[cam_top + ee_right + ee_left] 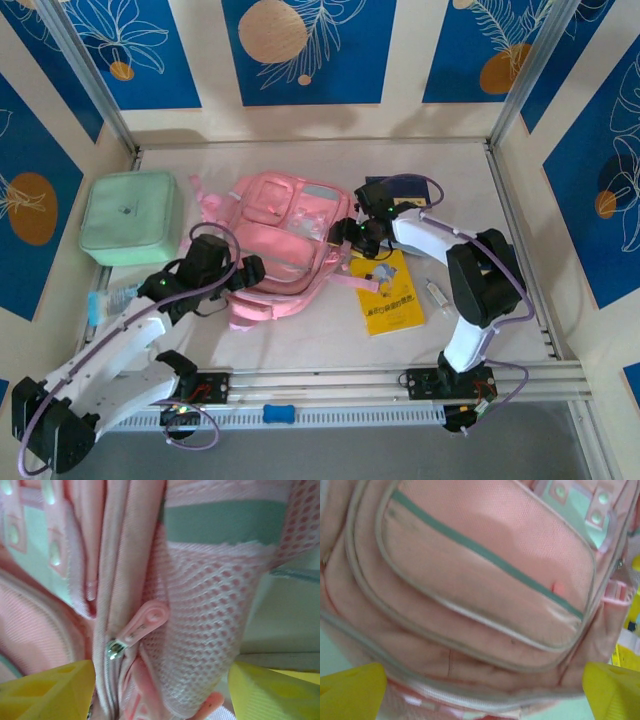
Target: Pack books, pencil case, and school supplies into a backpack
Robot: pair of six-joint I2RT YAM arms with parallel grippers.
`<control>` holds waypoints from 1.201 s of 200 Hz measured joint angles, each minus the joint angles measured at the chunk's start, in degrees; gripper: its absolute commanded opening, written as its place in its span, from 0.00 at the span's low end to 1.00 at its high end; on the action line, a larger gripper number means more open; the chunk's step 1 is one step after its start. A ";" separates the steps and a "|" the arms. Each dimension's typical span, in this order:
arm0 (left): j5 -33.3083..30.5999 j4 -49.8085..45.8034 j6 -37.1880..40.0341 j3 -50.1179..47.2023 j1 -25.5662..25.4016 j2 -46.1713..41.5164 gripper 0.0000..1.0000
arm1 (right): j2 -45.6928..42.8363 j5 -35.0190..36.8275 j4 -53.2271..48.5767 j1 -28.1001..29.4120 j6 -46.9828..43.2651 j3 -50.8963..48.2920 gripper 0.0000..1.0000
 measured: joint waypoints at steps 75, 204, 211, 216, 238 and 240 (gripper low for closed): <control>-4.42 0.39 -12.55 -7.37 -14.58 0.76 0.99 | 5.73 -0.37 1.31 -0.44 -2.71 3.87 0.35; -13.14 19.06 -5.46 -6.86 -1.66 17.86 0.99 | 4.92 -5.68 2.86 -0.66 -3.37 10.14 0.00; -13.22 19.61 -4.02 -5.84 -0.24 18.97 0.99 | 4.48 -6.25 3.04 -0.76 -2.71 10.14 0.00; -13.25 19.61 -2.80 -4.83 0.66 19.91 0.99 | 4.13 -6.49 3.48 -0.83 -1.88 10.10 0.00; -14.16 19.41 1.77 0.61 2.78 23.93 0.99 | 3.15 -5.95 6.10 -1.16 1.46 10.01 0.00; -14.36 19.43 2.34 1.33 2.97 24.35 0.99 | 3.13 -5.79 6.27 -1.18 1.92 10.01 0.00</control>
